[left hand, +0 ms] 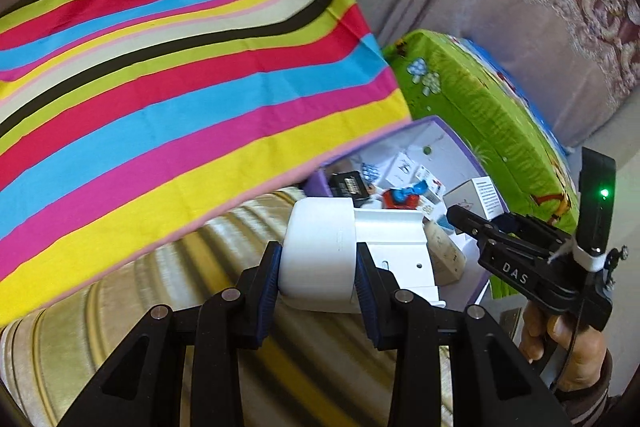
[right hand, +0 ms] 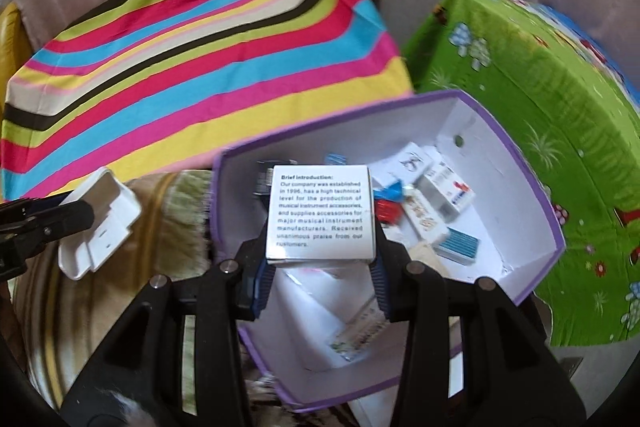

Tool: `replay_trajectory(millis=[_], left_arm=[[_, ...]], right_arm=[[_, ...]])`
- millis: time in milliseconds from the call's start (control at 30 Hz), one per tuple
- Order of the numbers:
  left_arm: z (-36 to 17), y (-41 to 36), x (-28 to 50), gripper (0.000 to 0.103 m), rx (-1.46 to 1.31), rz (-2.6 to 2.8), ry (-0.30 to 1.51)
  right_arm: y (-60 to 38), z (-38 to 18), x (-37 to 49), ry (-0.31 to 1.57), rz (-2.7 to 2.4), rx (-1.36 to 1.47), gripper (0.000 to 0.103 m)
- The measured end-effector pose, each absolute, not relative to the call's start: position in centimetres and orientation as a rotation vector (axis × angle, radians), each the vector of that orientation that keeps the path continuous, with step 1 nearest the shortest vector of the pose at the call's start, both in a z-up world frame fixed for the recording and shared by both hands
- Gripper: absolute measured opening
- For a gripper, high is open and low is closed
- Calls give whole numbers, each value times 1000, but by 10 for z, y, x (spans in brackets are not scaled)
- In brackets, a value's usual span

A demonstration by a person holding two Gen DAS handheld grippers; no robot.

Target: Organize rigid objects

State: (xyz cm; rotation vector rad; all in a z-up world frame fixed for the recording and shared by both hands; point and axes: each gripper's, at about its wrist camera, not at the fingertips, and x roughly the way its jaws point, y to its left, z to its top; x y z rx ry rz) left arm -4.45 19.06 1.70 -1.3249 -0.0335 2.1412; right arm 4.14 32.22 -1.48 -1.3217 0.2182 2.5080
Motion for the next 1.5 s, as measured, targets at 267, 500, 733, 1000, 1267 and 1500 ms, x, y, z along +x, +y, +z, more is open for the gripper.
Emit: replay_trajectory(millis=[267, 500, 733, 1000, 1267, 1500], left_arm=[[9, 225, -44, 37, -1339, 2084, 45], [1, 254, -47, 37, -1364, 2027, 90], [-12, 267, -54, 37, -1431, 1971, 55], [-18, 268, -58, 45, -1464, 1932, 0], [-11, 253, -48, 62, -1441, 1906, -99], [0, 241, -26, 76, -1395, 1923, -148]], right_arm=[[354, -27, 56, 254, 2417, -1330, 46], [369, -30, 63, 281, 2368, -1326, 46], [374, -31, 65, 281, 2349, -1323, 46], [375, -30, 66, 291, 2338, -1324, 60], [365, -22, 72, 268, 2343, -1325, 74], [352, -16, 90, 275, 2328, -1338, 77]])
